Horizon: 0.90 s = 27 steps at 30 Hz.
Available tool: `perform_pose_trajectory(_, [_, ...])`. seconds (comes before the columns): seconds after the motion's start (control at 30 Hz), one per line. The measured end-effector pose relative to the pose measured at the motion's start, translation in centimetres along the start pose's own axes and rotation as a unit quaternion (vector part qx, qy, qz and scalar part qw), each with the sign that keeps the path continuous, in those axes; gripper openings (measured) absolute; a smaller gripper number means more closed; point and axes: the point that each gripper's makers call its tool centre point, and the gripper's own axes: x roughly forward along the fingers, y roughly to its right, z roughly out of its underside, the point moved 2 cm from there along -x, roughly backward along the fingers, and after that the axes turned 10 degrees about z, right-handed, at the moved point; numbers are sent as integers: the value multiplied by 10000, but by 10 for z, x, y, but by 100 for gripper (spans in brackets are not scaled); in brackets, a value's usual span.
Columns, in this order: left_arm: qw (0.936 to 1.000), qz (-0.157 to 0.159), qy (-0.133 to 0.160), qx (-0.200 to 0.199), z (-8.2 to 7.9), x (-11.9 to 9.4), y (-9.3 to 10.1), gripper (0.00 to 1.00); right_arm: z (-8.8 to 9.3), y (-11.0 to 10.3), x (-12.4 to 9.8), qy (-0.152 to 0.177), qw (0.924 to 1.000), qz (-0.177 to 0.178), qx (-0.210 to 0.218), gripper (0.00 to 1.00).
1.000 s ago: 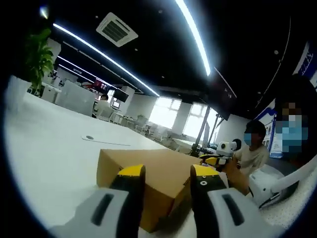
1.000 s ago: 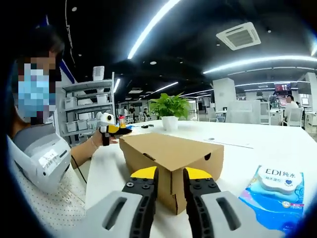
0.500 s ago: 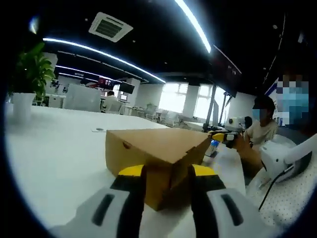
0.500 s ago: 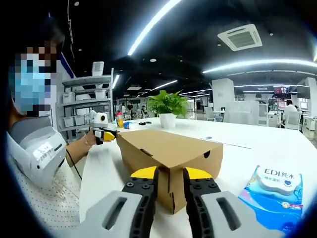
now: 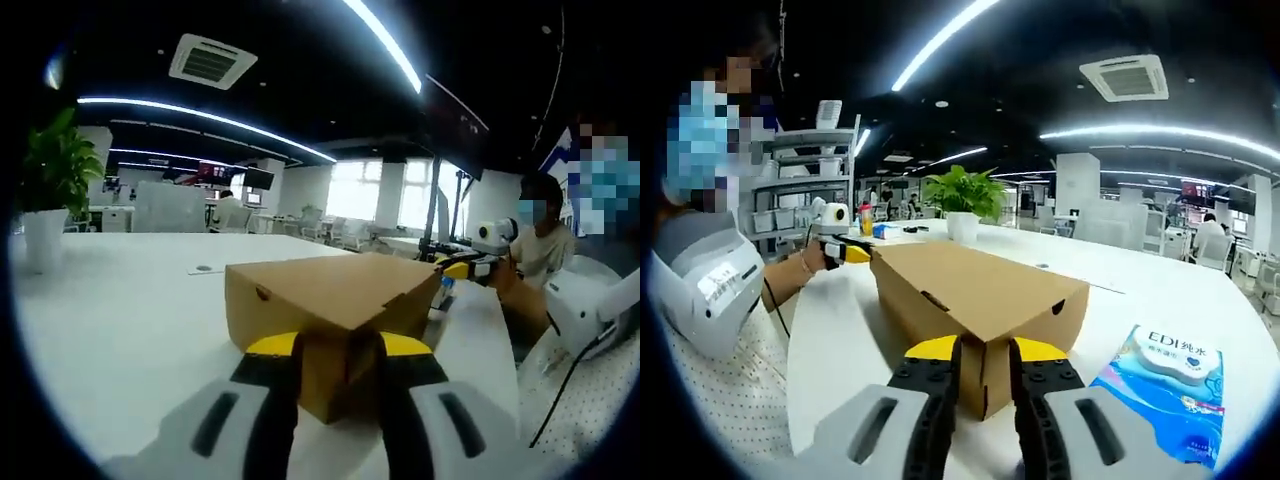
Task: Operate the shoe box by opening the lid, removing the specified soft item, and placing it in the target area until the item is outside and the box remains undamaged.
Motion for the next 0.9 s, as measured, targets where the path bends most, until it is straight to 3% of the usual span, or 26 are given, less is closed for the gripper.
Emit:
perform_pose_trajectory(0.4, [9999,-95,1,79,2,5,-1,27,1,2,1,95,9998,74,-134,17])
perform_pose_trajectory(0.67, [9998,-114,-14,130,1,12,-5,28,2,9,3,198,9997,124,13,17])
perform_pose_trajectory(0.9, [9998,64,200,26,-2,9,-8,33,1,11,4,366,9992,87,-160,19])
